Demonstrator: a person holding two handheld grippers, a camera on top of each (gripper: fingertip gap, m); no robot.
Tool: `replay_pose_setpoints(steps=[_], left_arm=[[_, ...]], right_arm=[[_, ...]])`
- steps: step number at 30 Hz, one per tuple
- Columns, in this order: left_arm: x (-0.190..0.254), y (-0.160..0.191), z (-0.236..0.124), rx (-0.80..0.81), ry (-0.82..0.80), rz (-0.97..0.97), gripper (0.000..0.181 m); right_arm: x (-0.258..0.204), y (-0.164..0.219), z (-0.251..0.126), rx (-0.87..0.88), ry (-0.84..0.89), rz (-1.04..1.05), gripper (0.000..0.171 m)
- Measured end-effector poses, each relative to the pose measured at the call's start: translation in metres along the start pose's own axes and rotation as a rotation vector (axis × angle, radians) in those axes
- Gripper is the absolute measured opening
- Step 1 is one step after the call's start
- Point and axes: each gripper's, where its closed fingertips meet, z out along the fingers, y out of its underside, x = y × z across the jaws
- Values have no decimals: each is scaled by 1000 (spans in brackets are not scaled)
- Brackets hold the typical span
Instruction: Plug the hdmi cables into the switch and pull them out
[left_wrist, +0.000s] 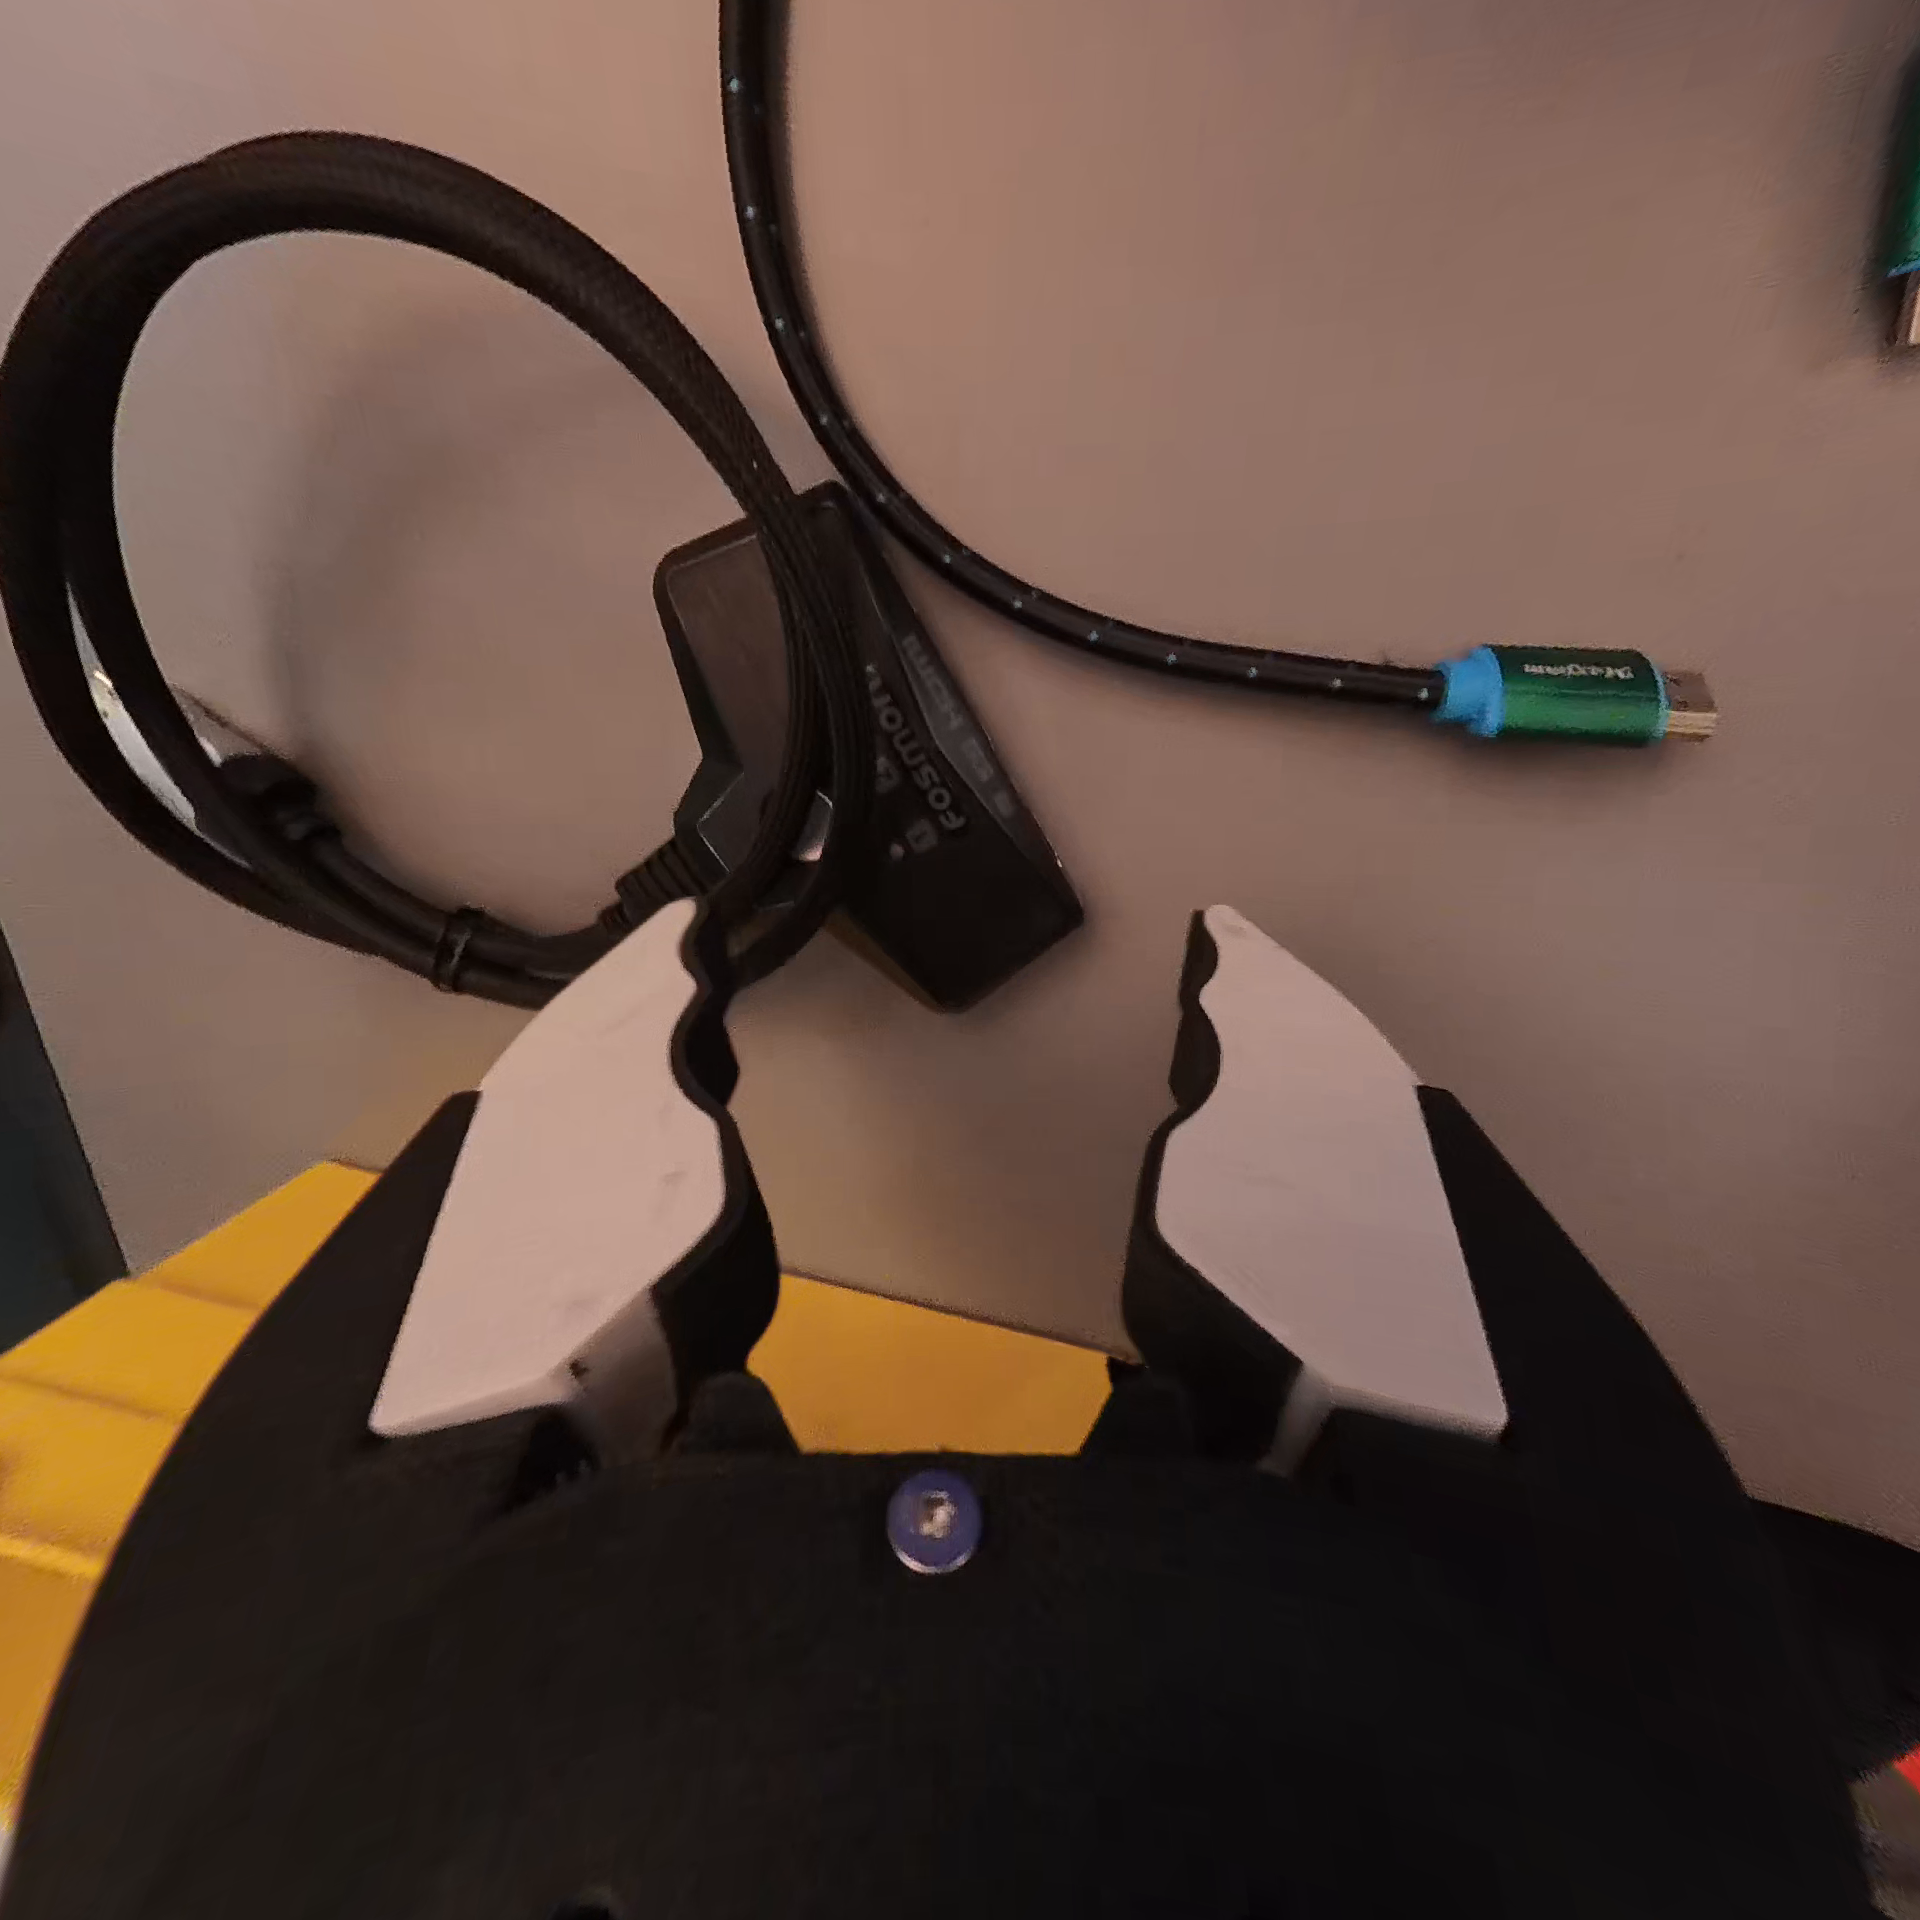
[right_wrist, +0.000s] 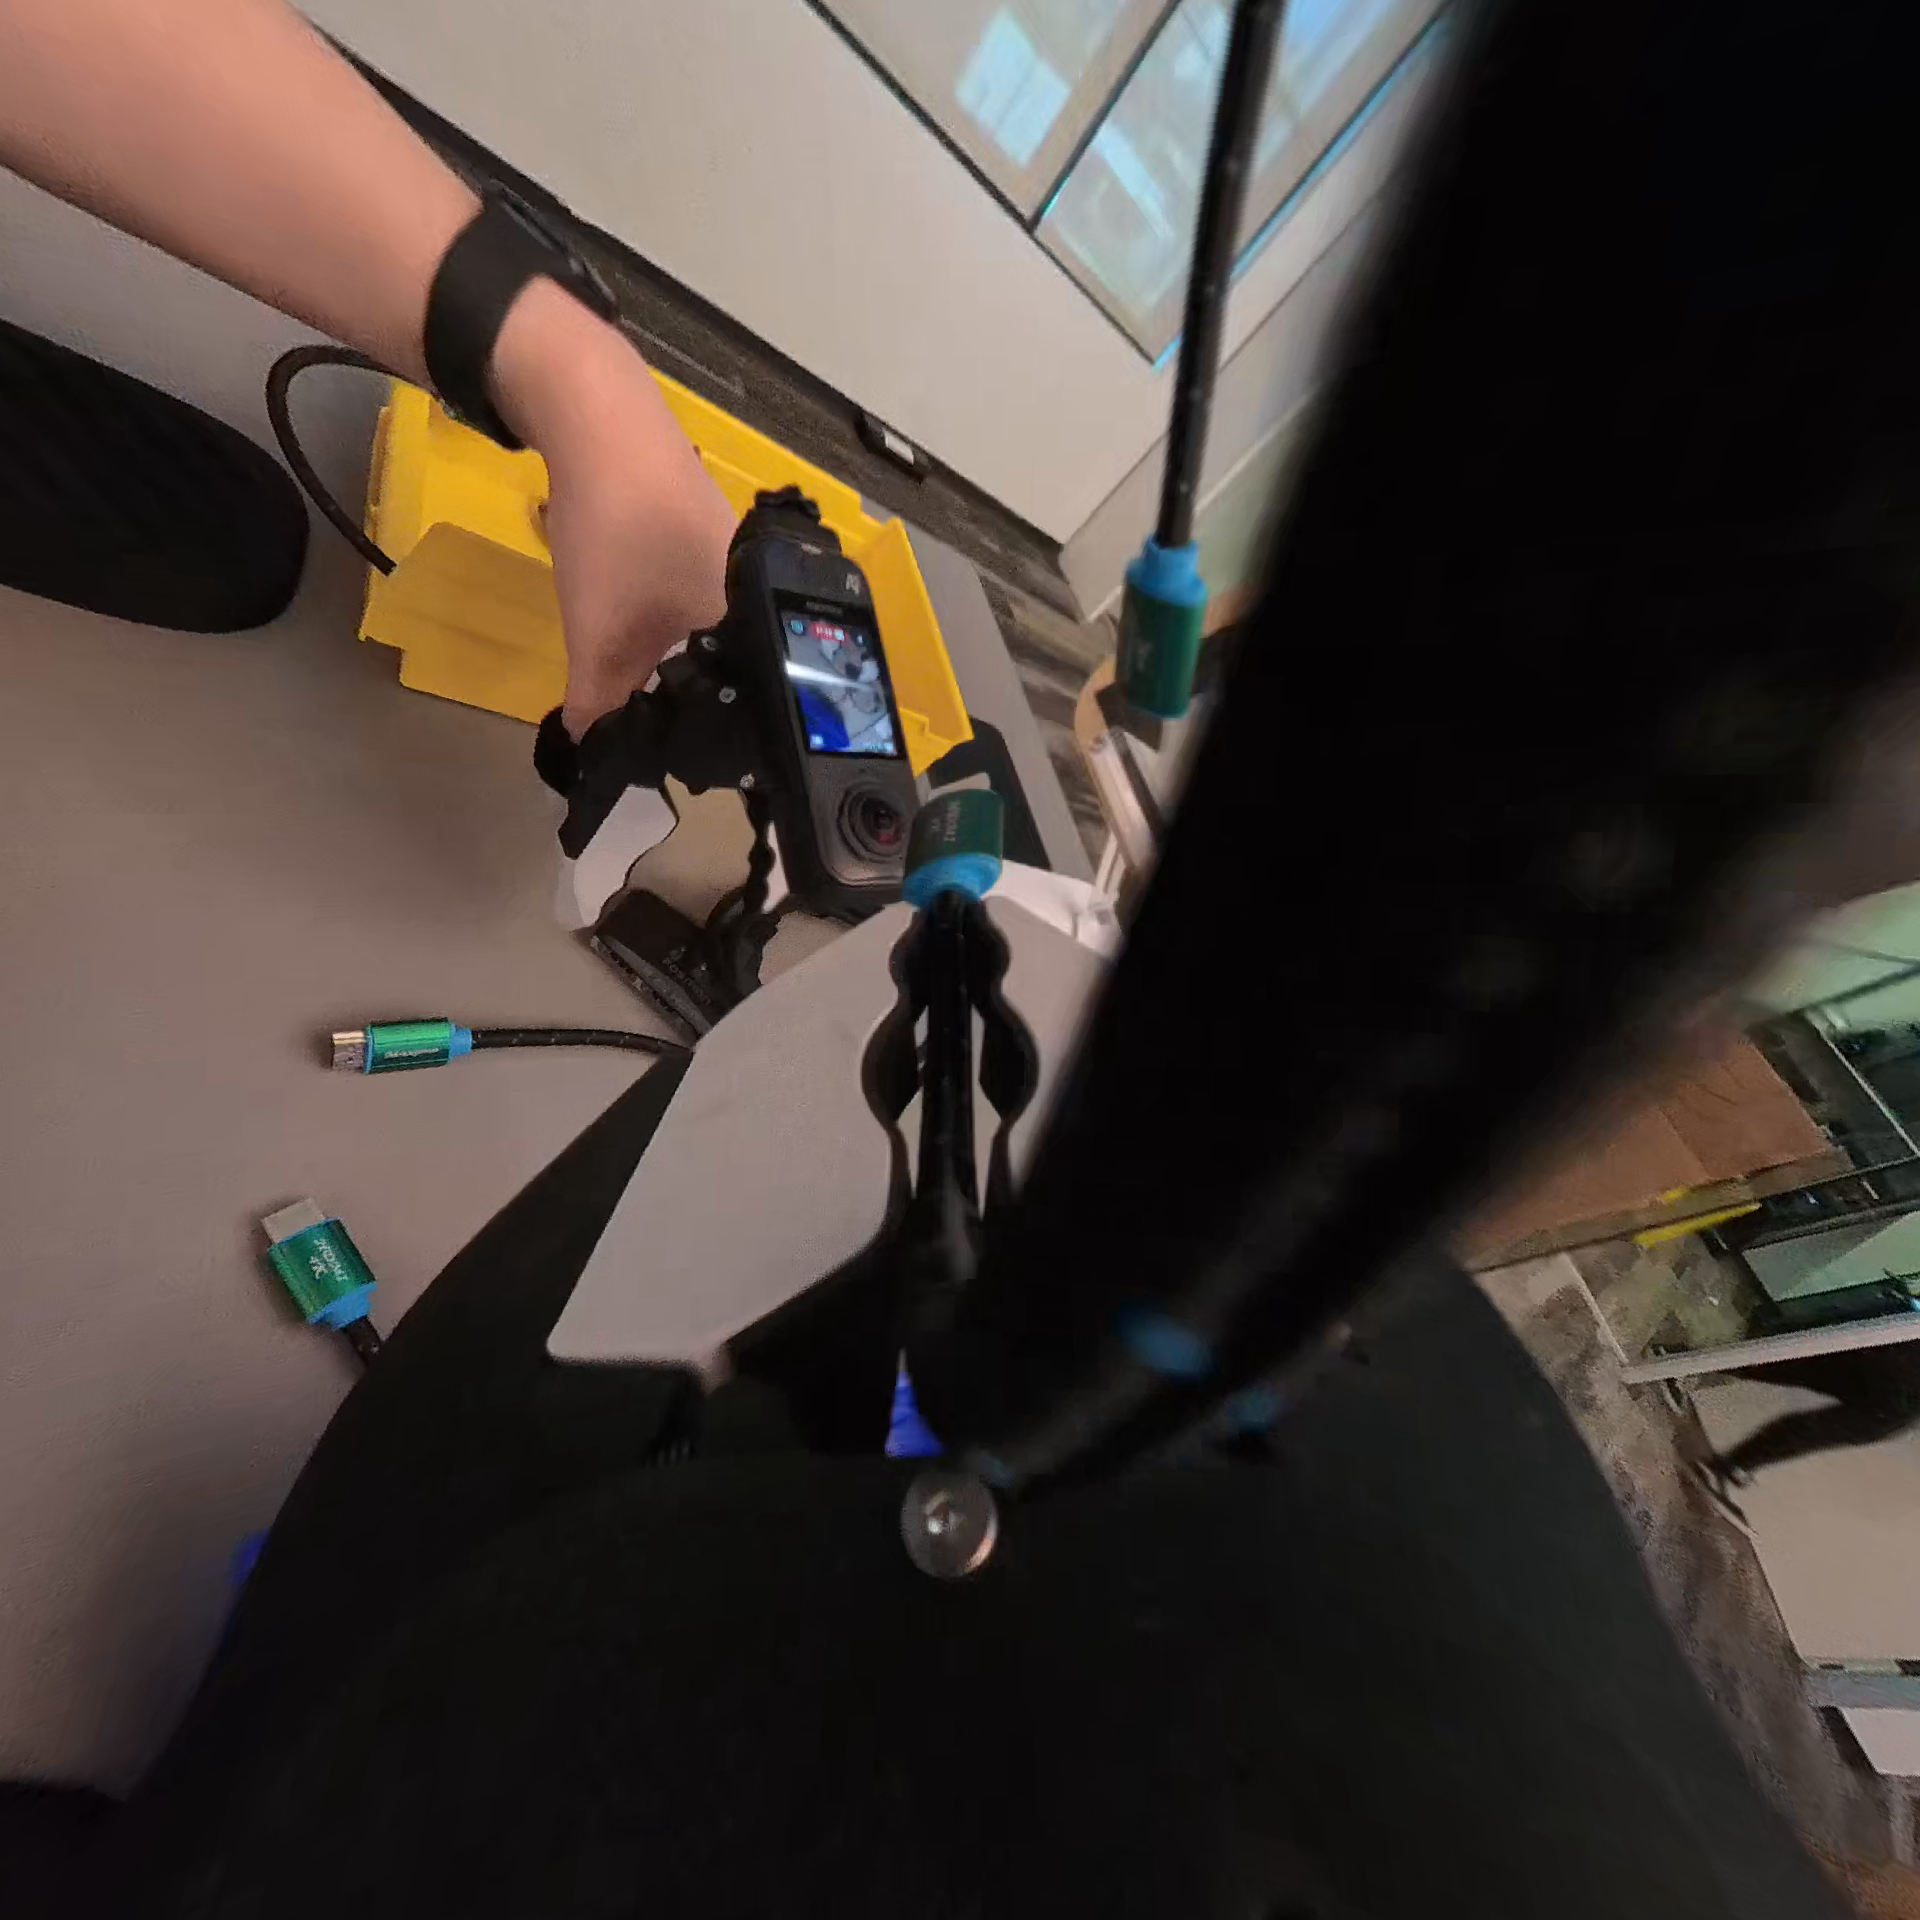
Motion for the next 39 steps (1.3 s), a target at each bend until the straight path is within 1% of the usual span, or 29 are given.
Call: replay_pose_setpoints(steps=[1, 3, 4, 6, 8, 10, 12, 13, 14, 15, 18, 19, 20, 21, 22, 23, 24, 25, 26, 27, 28, 30, 34, 36, 37, 38, 39], left_arm=[[-1, -2, 3, 7, 4, 7, 87], [1, -8, 8, 37, 32, 11, 87], [5, -11, 9, 55, 72, 4, 85], [9, -18, 9, 86, 134, -9, 89], [6, -22, 7, 110, 143, 8, 94], [2, -20, 5, 96, 153, 16, 94], [-1, -12, 5, 62, 156, 40, 92], [0, -5, 5, 32, 172, 52, 78], [2, 1, 4, 8, 191, 64, 77], [2, 3, 3, 5, 191, 77, 71], [1, 3, -2, 25, 165, 123, 70], [-1, 7, -2, 7, 147, 140, 72], [-6, 13, -2, -27, 124, 156, 67], [-13, 21, 0, -68, 88, 170, 71], [-22, 27, 1, -108, 43, 186, 68], [-32, 33, 1, -148, -10, 211, 56], [-43, 36, 1, -178, -86, 259, 40], [-51, 35, 0, -188, -157, 326, 34], [-53, 33, 0, -191, -193, 385, 30], [-51, 33, 1, -203, -190, 414, 34], [-48, 32, 4, -222, -173, 420, 43], [-48, 29, 11, -243, -157, 433, 50], [-51, 15, 22, -213, -121, 449, 54], [-55, 16, 27, -226, -108, 460, 58], [-55, 19, 30, -243, -79, 448, 55], [-52, 21, 32, -244, -36, 430, 49], [-52, 21, 32, -236, -7, 416, 51]], right_arm=[[0, -1, -2, 19, -11, 16, 8], [0, -4, -8, 81, -37, 61, 8], [-2, -8, -13, 127, -73, 94, 8], [-7, -20, -26, 255, -164, 170, 7], [-15, -34, -45, 391, -297, 255, 8], [-20, -46, -65, 520, -395, 296, 7], [-23, -55, -85, 635, -479, 321, 7], [-24, -58, -93, 683, -507, 324, 7], [-24, -61, -101, 728, -529, 321, 8], [-27, -63, -109, 770, -564, 312, 7], [-33, -68, -126, 864, -636, 286, 7], [-33, -68, -127, 868, -637, 287, 7], [-33, -68, -127, 865, -638, 285, 6], [-33, -67, -127, 860, -634, 282, 7], [-33, -66, -126, 856, -625, 283, 7], [-32, -66, -127, 858, -623, 285, 8], [-32, -66, -127, 859, -620, 286, 7], [-31, -66, -126, 855, -607, 285, 7], [-31, -65, -125, 848, -603, 282, 8], [-31, -64, -124, 842, -604, 279, 7], [-31, -64, -123, 835, -602, 281, 7], [-32, -63, -120, 828, -614, 288, 7], [-33, -61, -114, 802, -612, 296, 8], [-33, -60, -114, 795, -613, 294, 8], [-34, -60, -115, 793, -612, 294, 8], [-34, -60, -116, 794, -614, 292, 7], [-34, -60, -117, 796, -613, 290, 7]])
